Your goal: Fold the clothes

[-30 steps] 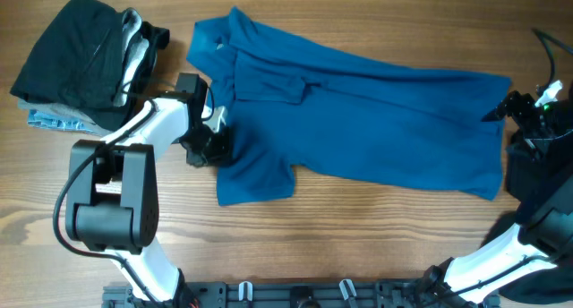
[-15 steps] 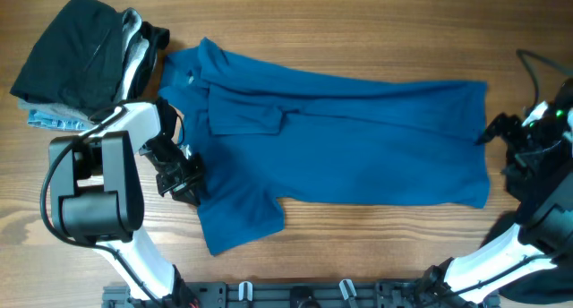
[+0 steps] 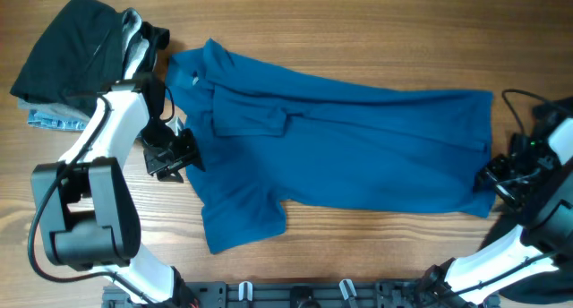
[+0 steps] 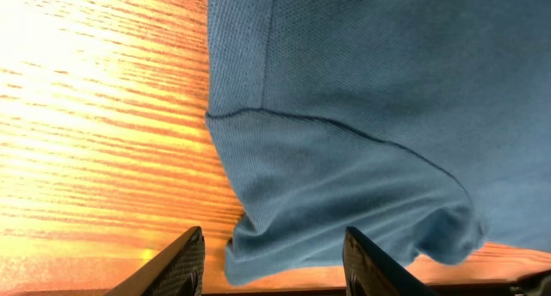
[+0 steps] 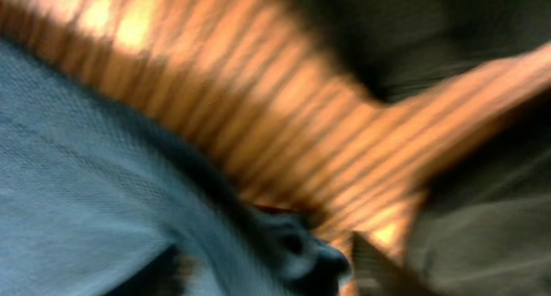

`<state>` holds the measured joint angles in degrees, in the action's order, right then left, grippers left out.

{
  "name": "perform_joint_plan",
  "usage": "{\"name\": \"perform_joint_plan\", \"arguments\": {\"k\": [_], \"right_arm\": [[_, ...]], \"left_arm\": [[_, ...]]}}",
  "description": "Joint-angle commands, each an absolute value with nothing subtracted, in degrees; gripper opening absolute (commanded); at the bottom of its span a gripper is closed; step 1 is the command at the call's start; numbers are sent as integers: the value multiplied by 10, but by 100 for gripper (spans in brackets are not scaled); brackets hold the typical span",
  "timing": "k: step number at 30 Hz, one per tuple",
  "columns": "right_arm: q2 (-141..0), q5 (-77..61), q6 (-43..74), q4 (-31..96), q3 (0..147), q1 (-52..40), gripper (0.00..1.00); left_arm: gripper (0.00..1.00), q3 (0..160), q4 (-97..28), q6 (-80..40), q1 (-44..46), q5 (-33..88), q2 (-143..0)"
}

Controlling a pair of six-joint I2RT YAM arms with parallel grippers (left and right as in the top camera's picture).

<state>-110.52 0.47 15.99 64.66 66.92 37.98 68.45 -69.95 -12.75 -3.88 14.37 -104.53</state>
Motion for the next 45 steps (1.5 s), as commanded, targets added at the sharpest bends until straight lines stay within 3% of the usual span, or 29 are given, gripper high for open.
{"name": "perform_joint_plan", "arguments": {"k": [1, 5, 6, 7, 8, 10, 11, 12, 13, 15, 22, 27, 30, 35, 40, 42, 45], "right_arm": [[-1091, -80, 106, 650, 710, 398, 73], [-1045, -98, 107, 657, 759, 398, 76], [-1032, -115, 105, 655, 770, 397, 76], [-1013, -150, 100, 642, 776, 397, 73], [-1001, -175, 94, 631, 776, 397, 66], [-971, -286, 77, 591, 776, 397, 27], [-963, -367, 62, 570, 776, 391, 15], [-962, -404, 60, 561, 776, 380, 6], [-963, -409, 62, 557, 774, 364, 4], [-970, -378, 62, 540, 760, 304, 4], [-1042, -355, 107, 340, 714, 73, 4], [-1129, -323, 208, 247, 714, -37, 4], [-1171, -343, 209, 223, 714, -85, 4], [-1191, -328, 220, 137, 714, -107, 4], [-1191, -186, 241, 0, 714, -98, 5], [-1189, -194, 241, -6, 716, -86, 4], [-1159, -223, 213, 66, 716, -56, 17]], "left_arm": [[49, 692, -703, -123, -41, 136, -1025], [43, 735, -691, -122, -41, 137, -1005], [36, 744, -672, -122, -41, 139, -1002], [16, 749, -642, -123, -38, 152, -1002], [4, 750, -603, -123, -34, 177, -1002], [4, 750, -524, -123, -13, 204, -1003], [4, 750, -479, -115, 6, 203, -1003], [4, 750, -443, -92, 24, 201, -1003], [4, 750, -423, -83, 38, 185, -1004], [4, 750, -403, -82, 66, 113, -1008], [4, 748, -382, -82, 69, 109, -1086], [5, 748, -359, -82, 69, 115, -1107], [6, 748, -355, -82, 69, 114, -1108], [6, 748, -356, -81, 69, 114, -1117], [7, 748, -358, -81, 69, 114, -1125], [13, 748, -358, -81, 69, 114, -1125], [26, 748, -363, -81, 69, 114, -1125]]}}
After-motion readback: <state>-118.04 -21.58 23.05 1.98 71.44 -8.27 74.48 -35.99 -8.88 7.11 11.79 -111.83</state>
